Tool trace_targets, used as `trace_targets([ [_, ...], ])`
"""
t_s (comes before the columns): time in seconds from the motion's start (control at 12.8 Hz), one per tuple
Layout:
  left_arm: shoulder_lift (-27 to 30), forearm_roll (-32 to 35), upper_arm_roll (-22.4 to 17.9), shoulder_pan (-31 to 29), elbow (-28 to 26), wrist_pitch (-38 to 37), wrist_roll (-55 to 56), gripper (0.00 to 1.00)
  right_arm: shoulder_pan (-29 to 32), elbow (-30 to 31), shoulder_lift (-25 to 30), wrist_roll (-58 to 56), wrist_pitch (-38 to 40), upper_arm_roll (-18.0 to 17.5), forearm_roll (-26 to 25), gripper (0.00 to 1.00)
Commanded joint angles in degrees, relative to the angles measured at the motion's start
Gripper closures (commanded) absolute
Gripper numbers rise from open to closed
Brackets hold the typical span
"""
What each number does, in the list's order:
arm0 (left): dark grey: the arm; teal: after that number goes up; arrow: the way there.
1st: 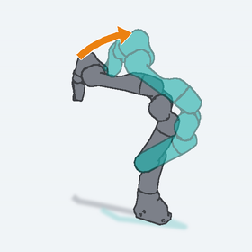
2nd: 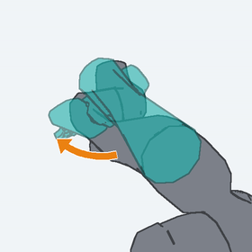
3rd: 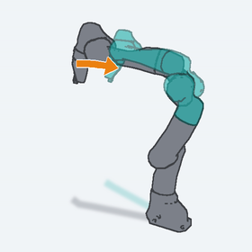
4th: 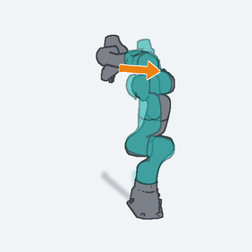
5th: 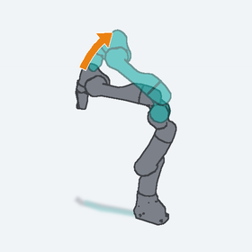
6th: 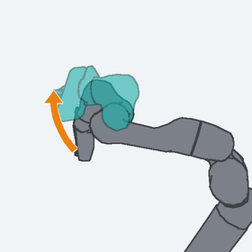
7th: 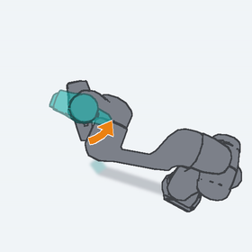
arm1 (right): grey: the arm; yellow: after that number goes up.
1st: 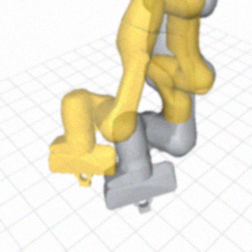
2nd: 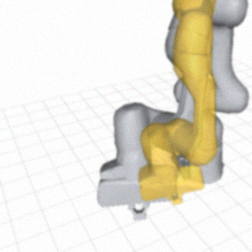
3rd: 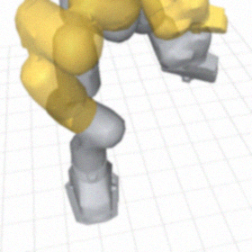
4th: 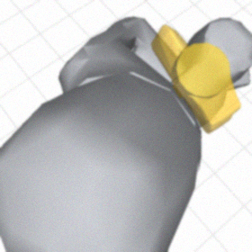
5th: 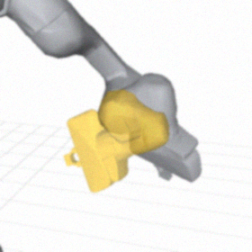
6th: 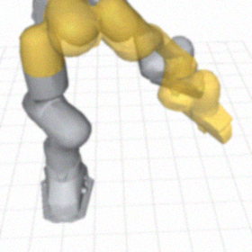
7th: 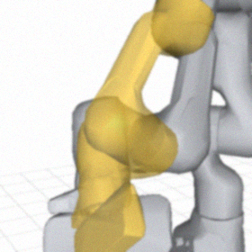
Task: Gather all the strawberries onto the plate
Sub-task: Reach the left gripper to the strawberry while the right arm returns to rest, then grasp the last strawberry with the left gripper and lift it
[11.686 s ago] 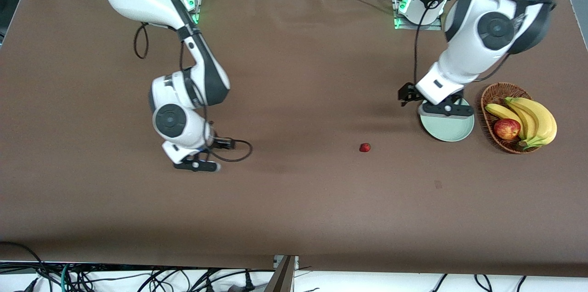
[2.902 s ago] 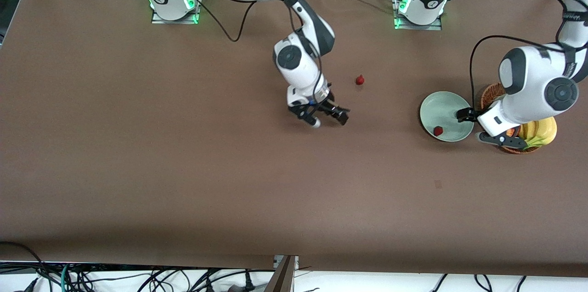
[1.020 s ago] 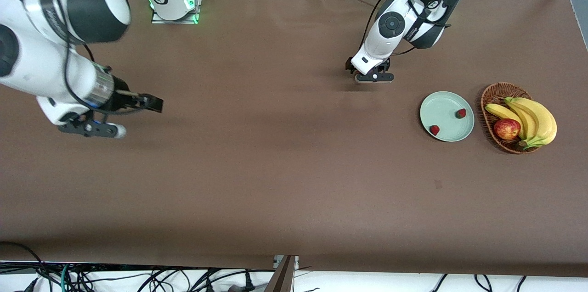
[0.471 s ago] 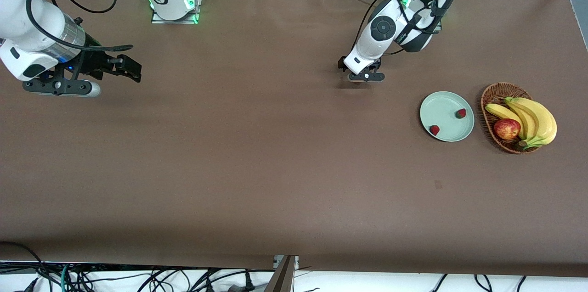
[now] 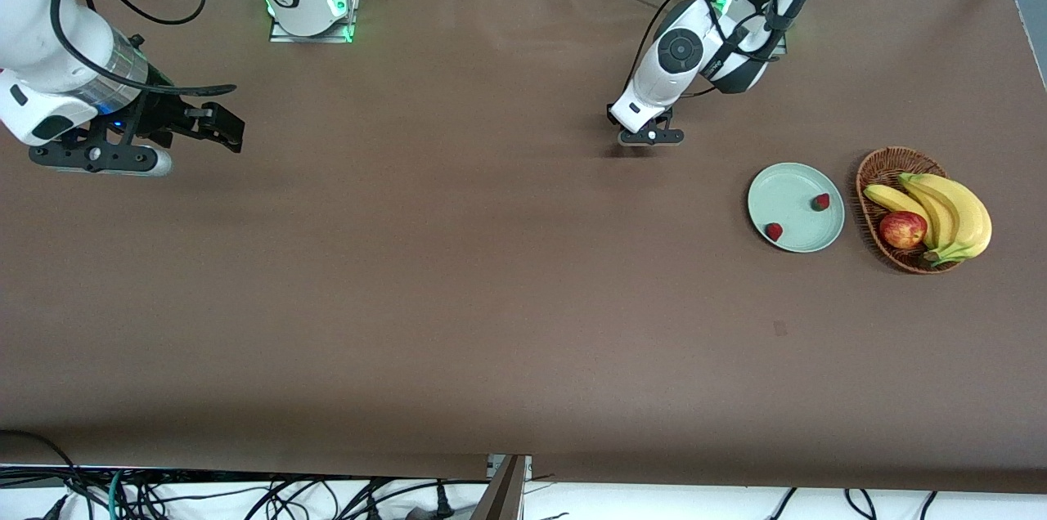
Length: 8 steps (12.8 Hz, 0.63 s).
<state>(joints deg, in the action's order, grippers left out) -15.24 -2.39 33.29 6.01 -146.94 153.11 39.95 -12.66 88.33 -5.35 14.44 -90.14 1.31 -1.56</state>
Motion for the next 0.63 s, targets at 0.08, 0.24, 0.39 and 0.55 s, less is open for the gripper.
trace_targets([
  [0.08, 1.5, 0.1, -0.4, 0.2, 0.8, -1.4, 0.8, 0.82, 0.9, -3.0, -0.3, -0.8, 0.2, -0.9, -2.1, 0.0],
  [0.24, 1.4, 0.1, -0.4, 0.2, 0.8, -1.4, 0.7, 0.69, 0.8, -3.0, -0.3, -0.4, 0.6, -1.0, -1.5, 0.0],
  [0.39, 1.3, 0.1, -0.4, 0.2, 0.8, -1.4, 0.7, 0.66, 0.3, -3.2, -0.3, -0.4, -0.1, -1.2, -1.7, 0.0],
  [0.55, 1.2, 0.1, -1.9, 0.3, 0.8, -1.3, 0.7, 0.66, 0.4, -3.6, -0.4, -0.1, -0.5, -1.2, -1.2, 0.0],
])
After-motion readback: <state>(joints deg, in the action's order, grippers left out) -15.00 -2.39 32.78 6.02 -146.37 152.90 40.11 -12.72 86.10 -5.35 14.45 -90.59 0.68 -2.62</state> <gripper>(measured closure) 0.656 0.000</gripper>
